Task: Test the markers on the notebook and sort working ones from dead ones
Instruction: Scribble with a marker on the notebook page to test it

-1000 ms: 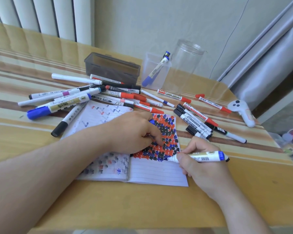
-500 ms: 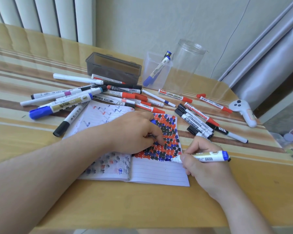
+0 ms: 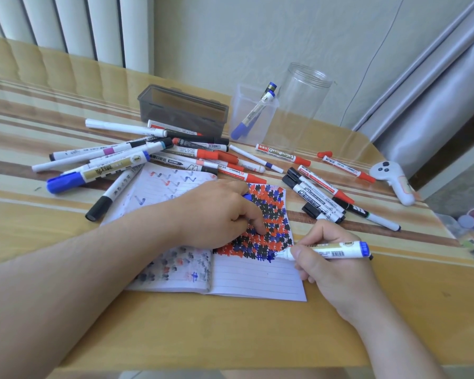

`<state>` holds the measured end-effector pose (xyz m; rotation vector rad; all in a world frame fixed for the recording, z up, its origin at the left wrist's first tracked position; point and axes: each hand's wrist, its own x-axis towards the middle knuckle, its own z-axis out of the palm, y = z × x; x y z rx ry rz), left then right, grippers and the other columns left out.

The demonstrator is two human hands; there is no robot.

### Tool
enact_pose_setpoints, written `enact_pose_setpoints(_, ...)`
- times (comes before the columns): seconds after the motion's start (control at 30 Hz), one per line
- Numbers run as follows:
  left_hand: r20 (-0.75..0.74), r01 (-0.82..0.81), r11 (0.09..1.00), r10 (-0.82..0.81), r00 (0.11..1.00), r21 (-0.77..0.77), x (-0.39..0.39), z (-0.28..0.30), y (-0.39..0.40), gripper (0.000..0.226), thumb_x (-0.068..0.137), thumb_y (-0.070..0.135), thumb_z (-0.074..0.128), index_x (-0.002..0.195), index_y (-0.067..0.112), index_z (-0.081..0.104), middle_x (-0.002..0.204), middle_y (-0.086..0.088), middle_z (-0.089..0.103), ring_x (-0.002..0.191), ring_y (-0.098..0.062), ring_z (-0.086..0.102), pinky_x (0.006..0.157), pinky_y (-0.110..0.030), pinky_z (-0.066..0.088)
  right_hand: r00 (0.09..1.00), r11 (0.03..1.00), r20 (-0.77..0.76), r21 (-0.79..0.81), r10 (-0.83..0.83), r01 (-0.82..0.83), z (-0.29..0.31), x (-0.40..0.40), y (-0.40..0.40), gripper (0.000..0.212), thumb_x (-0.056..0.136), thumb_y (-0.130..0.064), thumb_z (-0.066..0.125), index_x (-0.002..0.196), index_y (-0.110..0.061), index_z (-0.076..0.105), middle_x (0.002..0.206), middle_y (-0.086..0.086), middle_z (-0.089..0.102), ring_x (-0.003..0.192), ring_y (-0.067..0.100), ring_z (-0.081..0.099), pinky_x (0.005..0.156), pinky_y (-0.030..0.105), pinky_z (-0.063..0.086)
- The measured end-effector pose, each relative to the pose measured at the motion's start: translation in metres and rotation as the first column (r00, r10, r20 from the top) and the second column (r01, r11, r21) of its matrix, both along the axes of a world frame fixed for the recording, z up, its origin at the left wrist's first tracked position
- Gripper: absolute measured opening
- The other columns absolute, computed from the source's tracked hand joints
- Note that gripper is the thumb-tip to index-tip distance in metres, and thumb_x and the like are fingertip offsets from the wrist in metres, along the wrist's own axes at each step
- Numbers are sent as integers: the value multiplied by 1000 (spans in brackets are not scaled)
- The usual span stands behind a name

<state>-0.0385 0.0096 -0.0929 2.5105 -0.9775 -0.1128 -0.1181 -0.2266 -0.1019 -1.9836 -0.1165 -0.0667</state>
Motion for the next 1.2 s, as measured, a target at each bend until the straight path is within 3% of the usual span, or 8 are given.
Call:
enact_pose_setpoints(0.2, 11, -11, 1000, 11, 1000, -9, -2, 0, 1, 51, 103, 10, 43, 132, 50, 57, 105, 5, 58, 99, -15, 51, 89, -36, 43, 1000, 1000, -14, 22, 5, -5, -2, 0, 0, 26, 66, -39, 73, 67, -18, 57, 61, 19, 61, 55, 24, 53, 55, 38, 45)
enact_pose_setpoints(0.33, -122, -108, 974, 85, 989, -197, 1, 1, 4, 43, 102, 27, 59, 137, 34, 36, 108, 5, 67, 97, -15, 60, 89, -39, 49, 1000, 968, 24, 253, -1, -5, 1, 3, -5, 24, 63, -34, 78, 69, -20, 59, 53, 6, 50, 46, 19, 40, 47, 28, 34)
enact_pose_setpoints(0.5, -86, -73, 984, 60, 995, -165, 3, 1, 8, 29, 96, 37, 69, 121, 33, 54, 108, 12, 68, 97, -9, 61, 89, -34, 51, 996, 909, 17, 408, 83, -82, 8, 4, -9, 45, 61, -49, 93, 90, -21, 72, 64, 6, 59, 49, 19, 45, 48, 24, 33)
enact_pose_setpoints(0.6, -58, -53, 983, 43, 997, -174, 0, 2, 6, 30, 97, 38, 69, 125, 36, 58, 107, 16, 67, 94, -3, 57, 84, -24, 48, 995, 868, -6, 490, 101, -85, 7, 7, -11, 24, 75, -28, 68, 94, -18, 78, 75, 15, 67, 52, 23, 48, 46, 25, 33)
enact_pose_setpoints(0.67, -40, -35, 984, 28, 999, -175, -1, 2, 5, 30, 97, 38, 68, 125, 37, 59, 108, 17, 67, 94, -3, 57, 84, -25, 48, 993, 859, -6, 503, 117, -98, 5, 7, -12, 32, 77, -24, 57, 98, -15, 79, 80, 19, 69, 54, 24, 50, 46, 27, 33)
enact_pose_setpoints(0.83, -28, -10, 987, 6, 1000, -158, -1, 4, 4, 31, 97, 41, 67, 126, 38, 57, 109, 17, 66, 94, -3, 57, 85, -28, 50, 991, 877, -47, 472, 128, -91, 4, 7, -11, 45, 75, -35, 57, 107, -13, 79, 88, 22, 72, 59, 23, 52, 47, 26, 34)
enact_pose_setpoints(1.0, 14, 38, 989, -36, 999, -144, 0, 1, 2, 28, 98, 41, 66, 124, 39, 59, 99, 25, 59, 86, 1, 52, 77, -19, 43, 993, 914, -79, 403, 88, -49, 4, 7, -8, 37, 86, -23, 52, 110, -14, 78, 92, 27, 73, 60, 23, 50, 49, 25, 35)
enact_pose_setpoints(1.2, 34, 33, 982, -27, 999, -188, -1, 1, 4, 22, 104, 42, 54, 124, 38, 59, 83, 35, 52, 82, 11, 53, 70, -11, 35, 995, 909, -84, 416, 50, -11, 7, 6, -4, 18, 87, -24, 56, 94, -25, 72, 93, 25, 75, 55, 22, 49, 49, 24, 36)
